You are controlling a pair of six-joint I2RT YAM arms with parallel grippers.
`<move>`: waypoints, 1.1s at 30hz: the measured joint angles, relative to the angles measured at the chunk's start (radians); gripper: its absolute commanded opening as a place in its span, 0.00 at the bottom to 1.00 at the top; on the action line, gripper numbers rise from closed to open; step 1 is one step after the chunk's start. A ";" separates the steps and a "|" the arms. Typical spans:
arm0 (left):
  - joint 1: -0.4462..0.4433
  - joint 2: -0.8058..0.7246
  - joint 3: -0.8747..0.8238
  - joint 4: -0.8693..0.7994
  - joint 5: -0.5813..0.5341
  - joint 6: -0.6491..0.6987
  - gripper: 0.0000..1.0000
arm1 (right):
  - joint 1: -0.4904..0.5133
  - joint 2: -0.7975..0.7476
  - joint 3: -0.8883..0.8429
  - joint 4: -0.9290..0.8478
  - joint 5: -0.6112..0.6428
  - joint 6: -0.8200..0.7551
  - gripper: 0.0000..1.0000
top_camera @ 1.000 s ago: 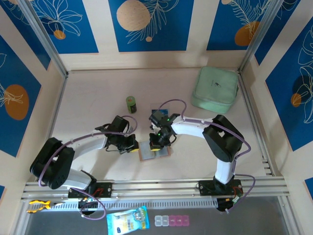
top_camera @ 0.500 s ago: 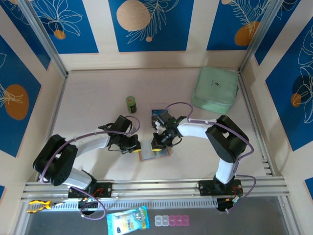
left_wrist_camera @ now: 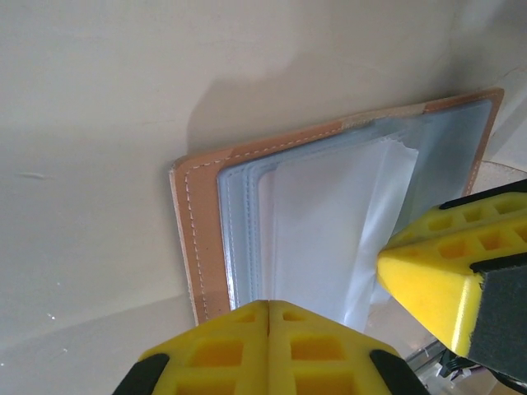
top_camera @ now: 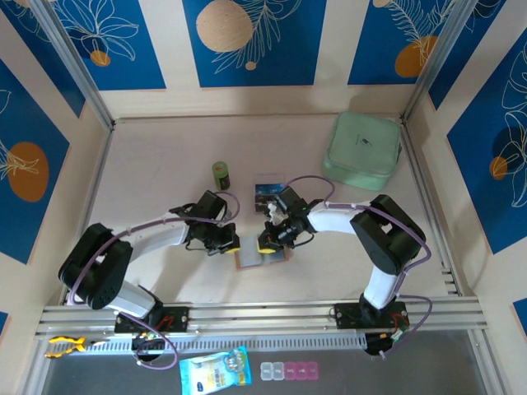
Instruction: Take the credit cards out of the card holder
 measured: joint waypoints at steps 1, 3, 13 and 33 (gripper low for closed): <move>-0.002 0.001 0.002 -0.003 -0.003 0.000 0.06 | -0.004 0.000 -0.005 0.008 -0.006 0.003 0.00; -0.003 0.005 0.004 -0.007 -0.008 -0.005 0.06 | -0.011 0.000 -0.016 0.028 -0.024 0.003 0.00; -0.010 0.037 0.006 -0.019 -0.029 -0.035 0.06 | -0.031 -0.045 -0.065 0.111 -0.088 0.014 0.00; -0.057 0.089 0.040 0.040 -0.013 -0.076 0.10 | -0.037 -0.045 -0.079 0.134 -0.105 0.021 0.02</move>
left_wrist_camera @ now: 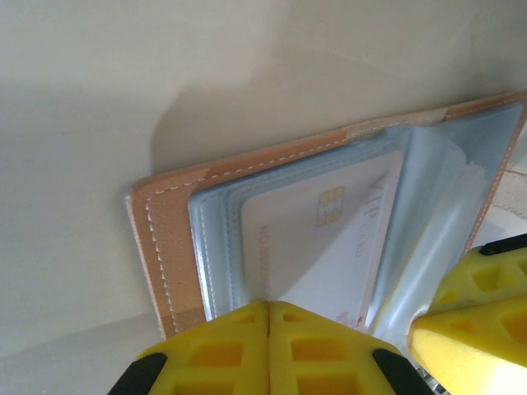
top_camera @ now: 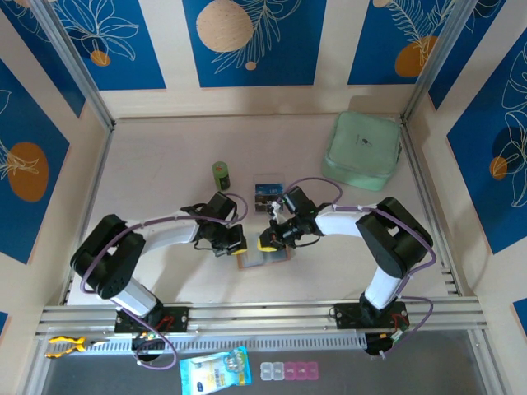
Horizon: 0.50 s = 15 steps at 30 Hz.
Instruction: Take the credit cards out of the card holder
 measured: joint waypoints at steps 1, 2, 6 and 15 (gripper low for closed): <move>-0.001 0.000 0.000 0.002 0.000 -0.002 0.11 | 0.000 0.000 0.000 -0.004 0.002 0.000 0.05; -0.001 0.000 0.002 0.003 0.000 -0.003 0.11 | 0.000 -0.003 0.000 -0.010 0.005 0.000 0.06; -0.004 0.000 0.015 0.007 0.004 -0.003 0.12 | 0.000 -0.028 0.002 -0.061 0.034 -0.013 0.15; -0.021 0.000 0.051 0.026 0.023 -0.010 0.14 | 0.000 -0.068 0.056 -0.260 0.156 -0.068 0.17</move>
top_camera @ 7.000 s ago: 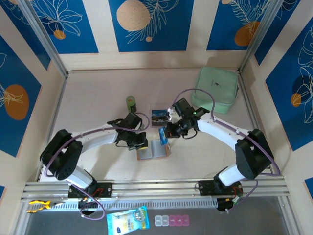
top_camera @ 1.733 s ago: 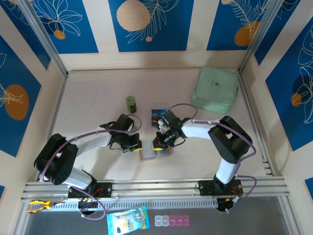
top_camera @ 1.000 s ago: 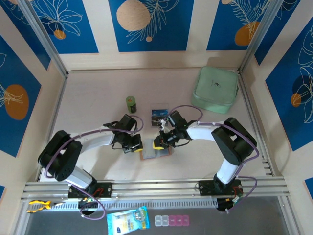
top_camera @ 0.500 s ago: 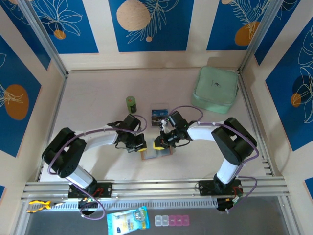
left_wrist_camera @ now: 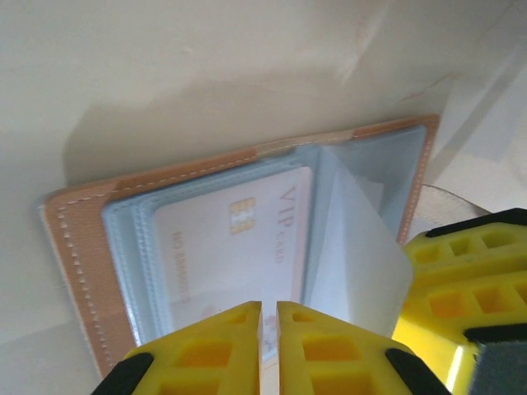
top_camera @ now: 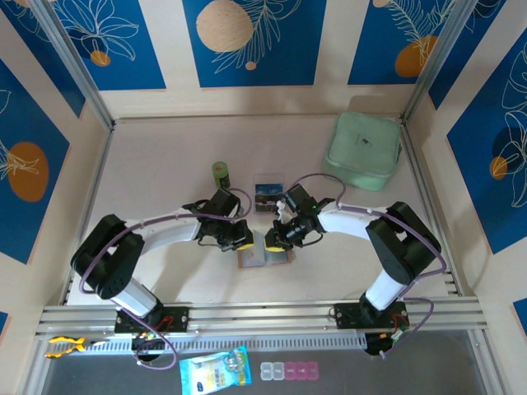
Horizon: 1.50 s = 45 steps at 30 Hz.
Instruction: Take the credit cards out of the card holder
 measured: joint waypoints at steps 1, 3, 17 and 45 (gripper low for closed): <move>-0.003 0.001 0.004 0.000 0.002 -0.001 0.14 | 0.000 -0.003 0.003 -0.016 0.010 -0.005 0.17; -0.008 0.007 0.013 0.003 0.007 -0.001 0.13 | 0.000 -0.013 0.005 -0.044 0.029 -0.012 0.18; -0.023 0.056 0.027 0.014 0.023 -0.001 0.13 | 0.006 -0.131 0.005 -0.055 0.000 0.025 0.09; -0.028 0.080 0.039 0.029 0.051 -0.001 0.10 | 0.029 0.053 0.025 -0.005 -0.009 0.040 0.06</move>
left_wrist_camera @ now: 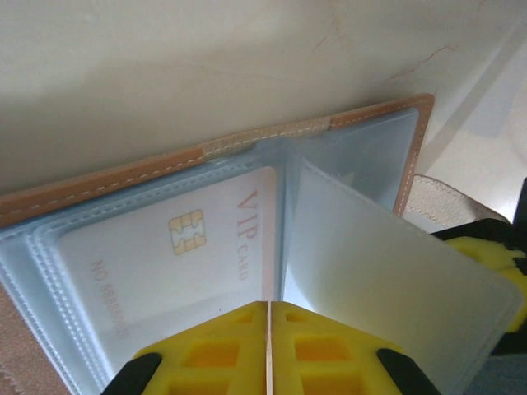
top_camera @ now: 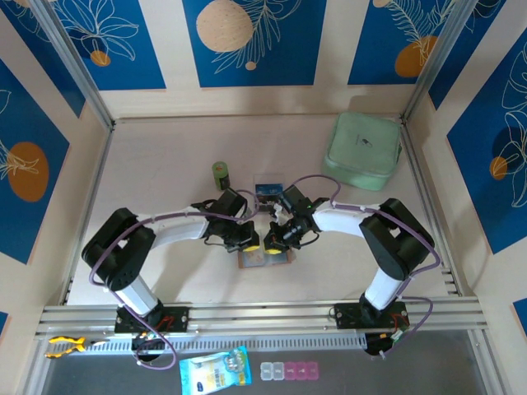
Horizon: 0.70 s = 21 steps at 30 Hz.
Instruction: Take the credit cards out of the card holder
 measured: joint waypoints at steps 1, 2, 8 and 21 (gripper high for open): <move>-0.001 0.002 0.003 0.000 0.002 0.000 0.10 | 0.000 0.001 0.000 -0.001 0.002 0.000 0.06; -0.002 0.004 0.008 0.000 0.003 0.000 0.10 | 0.000 0.001 0.000 -0.002 0.005 -0.002 0.06; -0.011 0.023 0.025 0.000 0.010 0.001 0.10 | 0.000 0.006 0.000 -0.002 0.006 -0.003 0.06; -0.023 0.045 0.053 -0.047 0.012 0.020 0.09 | 0.000 0.006 -0.002 -0.002 0.010 -0.002 0.05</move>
